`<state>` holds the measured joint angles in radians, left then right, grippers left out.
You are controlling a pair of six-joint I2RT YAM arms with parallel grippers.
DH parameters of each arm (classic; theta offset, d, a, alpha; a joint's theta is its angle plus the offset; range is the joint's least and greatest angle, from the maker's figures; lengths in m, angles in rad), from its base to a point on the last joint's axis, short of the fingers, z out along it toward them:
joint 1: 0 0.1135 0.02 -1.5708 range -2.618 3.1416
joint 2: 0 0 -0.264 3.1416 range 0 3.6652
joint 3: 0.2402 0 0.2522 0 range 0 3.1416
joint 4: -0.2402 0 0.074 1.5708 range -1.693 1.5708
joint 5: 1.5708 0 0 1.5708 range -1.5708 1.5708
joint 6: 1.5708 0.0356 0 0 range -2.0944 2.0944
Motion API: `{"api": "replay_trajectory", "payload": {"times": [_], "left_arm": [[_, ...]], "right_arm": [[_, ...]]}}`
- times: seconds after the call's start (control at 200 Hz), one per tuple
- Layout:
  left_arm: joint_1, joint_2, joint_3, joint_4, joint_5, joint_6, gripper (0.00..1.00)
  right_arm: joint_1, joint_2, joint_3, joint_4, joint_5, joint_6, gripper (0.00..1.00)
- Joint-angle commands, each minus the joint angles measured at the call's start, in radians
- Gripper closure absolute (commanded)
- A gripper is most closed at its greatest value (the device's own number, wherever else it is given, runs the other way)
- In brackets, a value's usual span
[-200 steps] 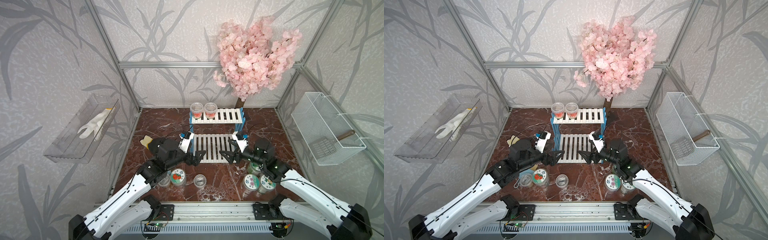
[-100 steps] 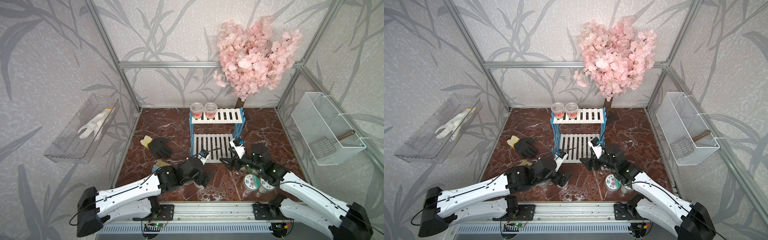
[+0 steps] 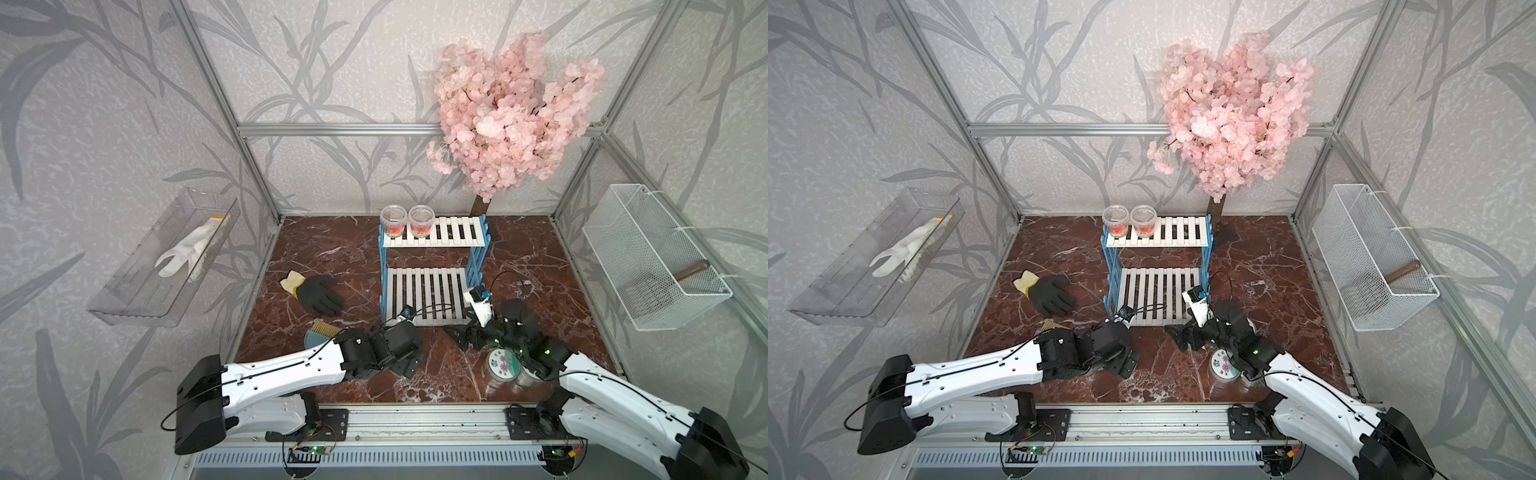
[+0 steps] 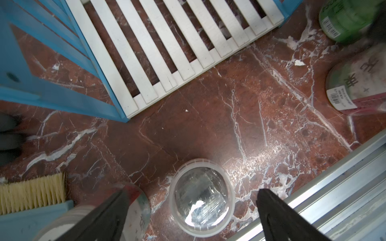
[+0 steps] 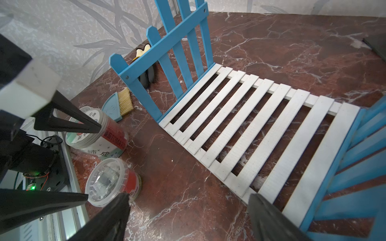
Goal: Place the seed container on the shelf
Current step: Pick up the seed jar at the center of the board.
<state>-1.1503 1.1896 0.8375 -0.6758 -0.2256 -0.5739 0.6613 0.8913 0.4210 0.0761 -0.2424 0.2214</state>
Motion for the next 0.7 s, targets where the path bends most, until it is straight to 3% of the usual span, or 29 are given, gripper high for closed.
{"api": "replay_trajectory", "payload": {"times": [0.0,0.305,0.695], "left_arm": [[0.001,0.018,0.039,-0.060,0.049,-0.040,0.00],[0.016,0.091,0.070,-0.134,0.031,-0.083,0.00],[0.038,0.163,0.057,-0.061,0.150,-0.049,0.03]], "right_arm": [[0.006,0.001,-0.014,0.053,0.013,0.026,0.08],[0.006,0.026,-0.027,0.075,-0.016,0.032,0.07],[0.007,0.035,-0.072,0.105,-0.012,0.033,0.07]]}}
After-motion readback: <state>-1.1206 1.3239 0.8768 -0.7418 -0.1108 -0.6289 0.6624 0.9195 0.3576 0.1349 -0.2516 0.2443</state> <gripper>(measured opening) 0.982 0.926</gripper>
